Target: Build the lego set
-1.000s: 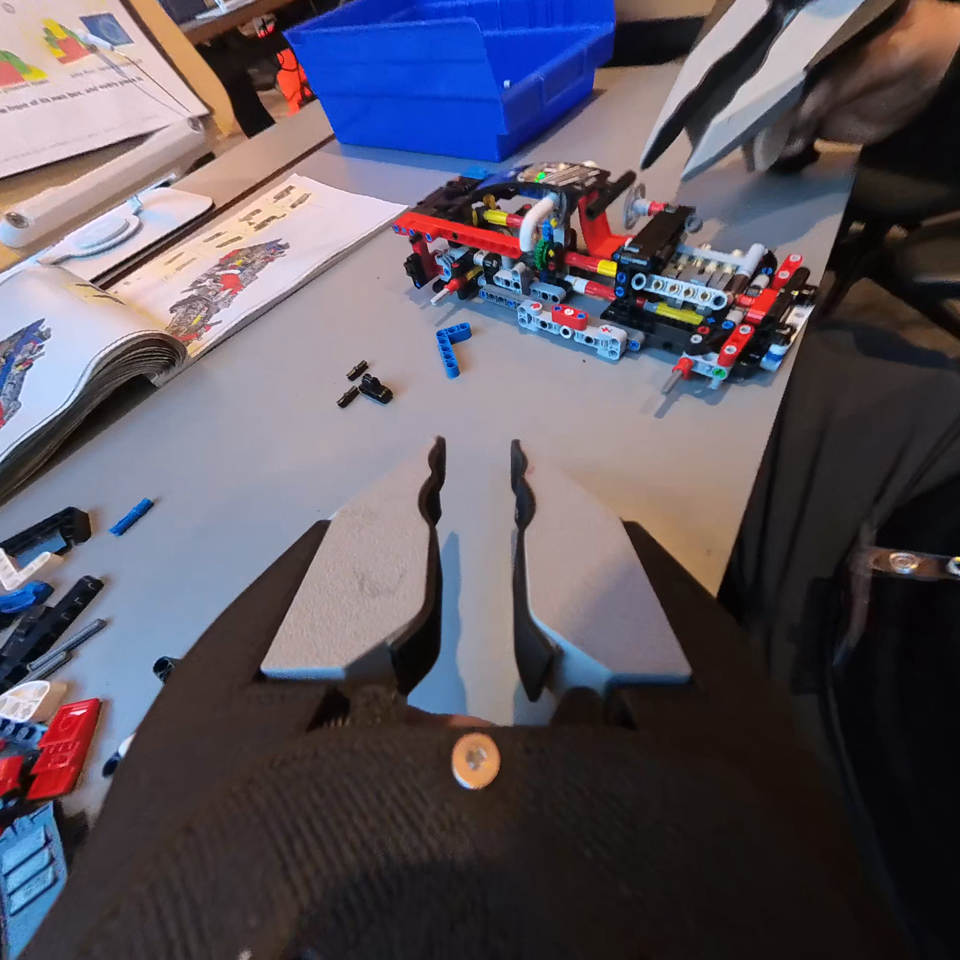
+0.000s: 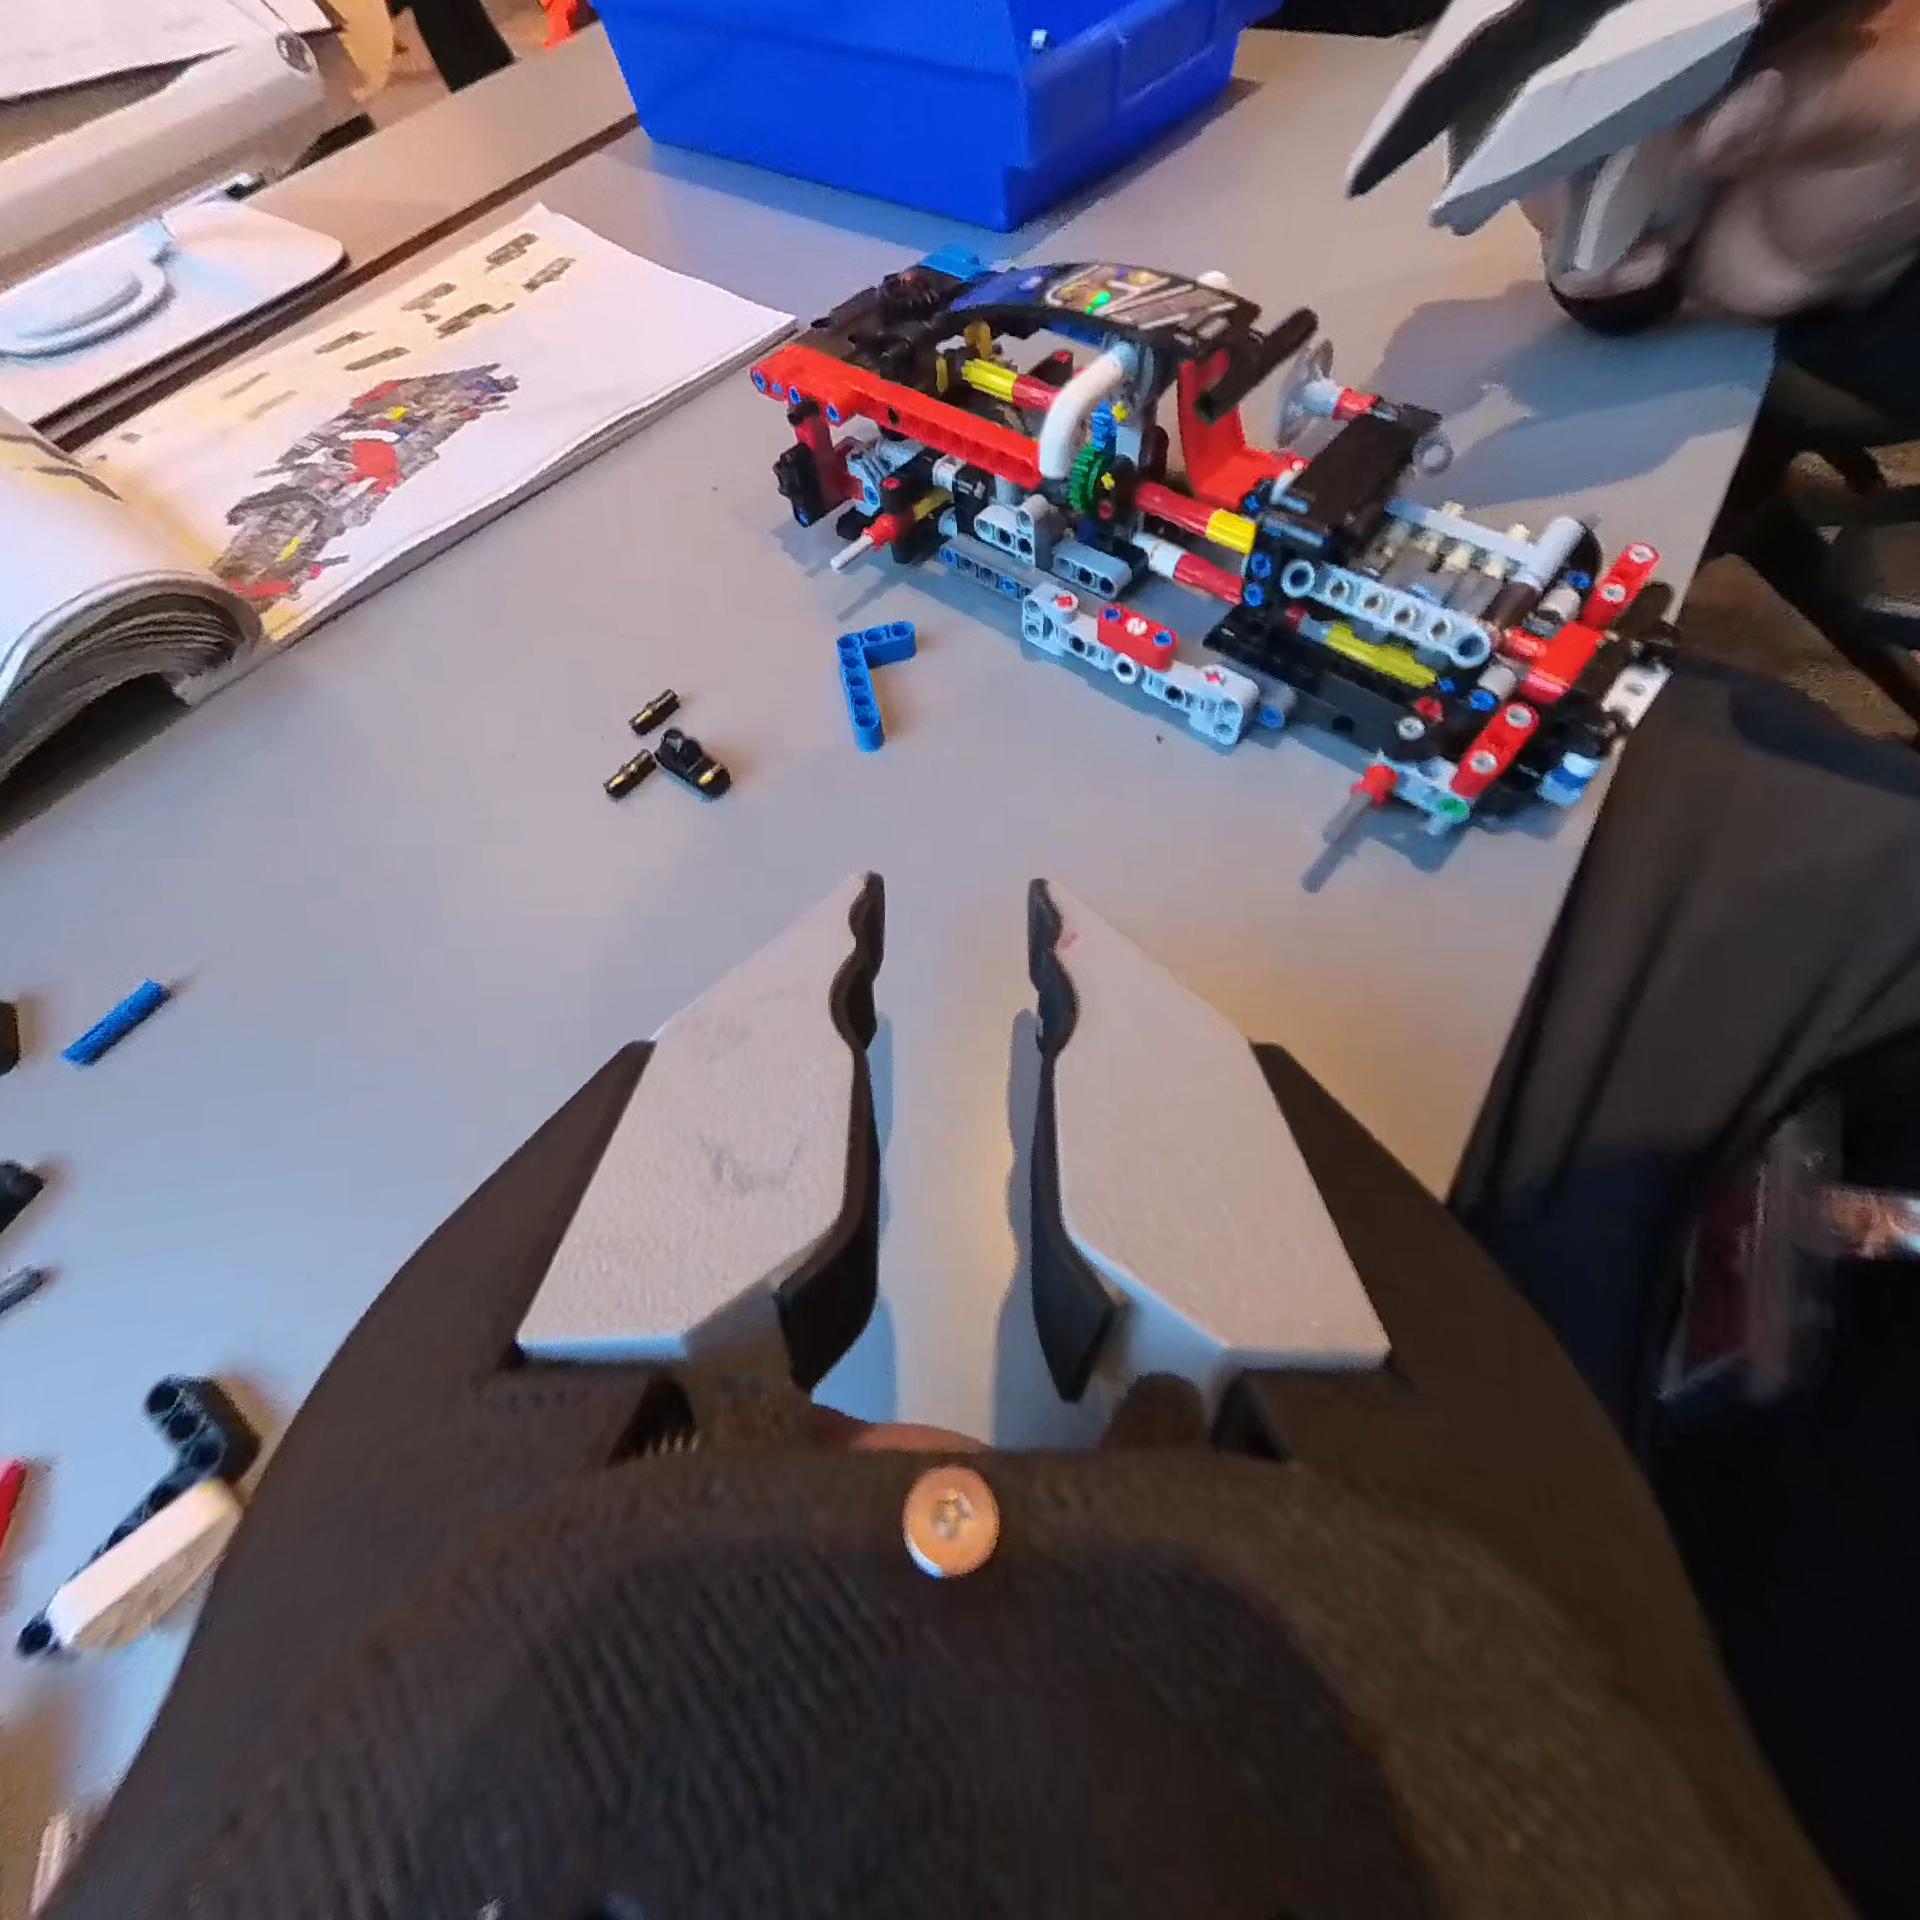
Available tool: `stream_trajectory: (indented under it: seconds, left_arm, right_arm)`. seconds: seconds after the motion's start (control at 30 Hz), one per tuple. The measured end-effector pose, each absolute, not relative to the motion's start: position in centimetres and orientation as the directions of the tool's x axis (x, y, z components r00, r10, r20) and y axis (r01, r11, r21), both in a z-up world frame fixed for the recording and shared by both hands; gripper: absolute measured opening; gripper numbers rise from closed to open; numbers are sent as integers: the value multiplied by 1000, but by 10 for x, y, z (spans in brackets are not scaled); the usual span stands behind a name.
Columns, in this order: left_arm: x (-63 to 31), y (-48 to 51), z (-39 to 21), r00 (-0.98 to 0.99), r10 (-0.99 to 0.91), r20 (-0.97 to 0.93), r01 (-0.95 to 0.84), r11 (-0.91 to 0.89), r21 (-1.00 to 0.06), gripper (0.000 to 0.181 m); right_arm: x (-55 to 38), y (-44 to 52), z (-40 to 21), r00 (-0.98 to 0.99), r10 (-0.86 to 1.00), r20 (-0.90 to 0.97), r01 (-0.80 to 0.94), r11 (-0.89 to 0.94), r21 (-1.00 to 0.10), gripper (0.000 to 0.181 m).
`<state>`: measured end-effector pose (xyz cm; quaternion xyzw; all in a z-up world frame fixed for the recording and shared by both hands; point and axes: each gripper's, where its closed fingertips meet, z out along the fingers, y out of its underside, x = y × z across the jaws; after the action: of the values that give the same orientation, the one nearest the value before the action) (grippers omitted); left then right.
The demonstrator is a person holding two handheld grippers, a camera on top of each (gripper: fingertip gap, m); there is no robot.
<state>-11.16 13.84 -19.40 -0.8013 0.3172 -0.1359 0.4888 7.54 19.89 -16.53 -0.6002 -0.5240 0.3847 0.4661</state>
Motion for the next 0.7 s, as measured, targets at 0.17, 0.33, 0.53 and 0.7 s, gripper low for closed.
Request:
stream_trajectory:
  seconds: [0.17, 0.33, 0.53, 0.7]
  left_arm:
    - [-76, 168, -194, 727, -686, -26, -407, -401, -821, 26]
    - [-51, 189, -210, 735, -673, 89, -441, -573, -691, 34]
    - [-41, 197, -225, 715, -680, 165, -448, -626, -639, 35]
    - [-32, 197, -233, 655, -734, 180, -508, -603, -614, 18]
  right_arm:
    - [74, 204, -177, 148, 989, 1, 346, -51, -937, 21]
    - [67, 201, -196, 95, 995, 2, 461, -42, -886, 22]
    - [61, 192, -222, 5, 1000, -15, 607, -15, -795, 24]
    - [54, 188, -226, -51, 993, -104, 633, -48, -773, 31]
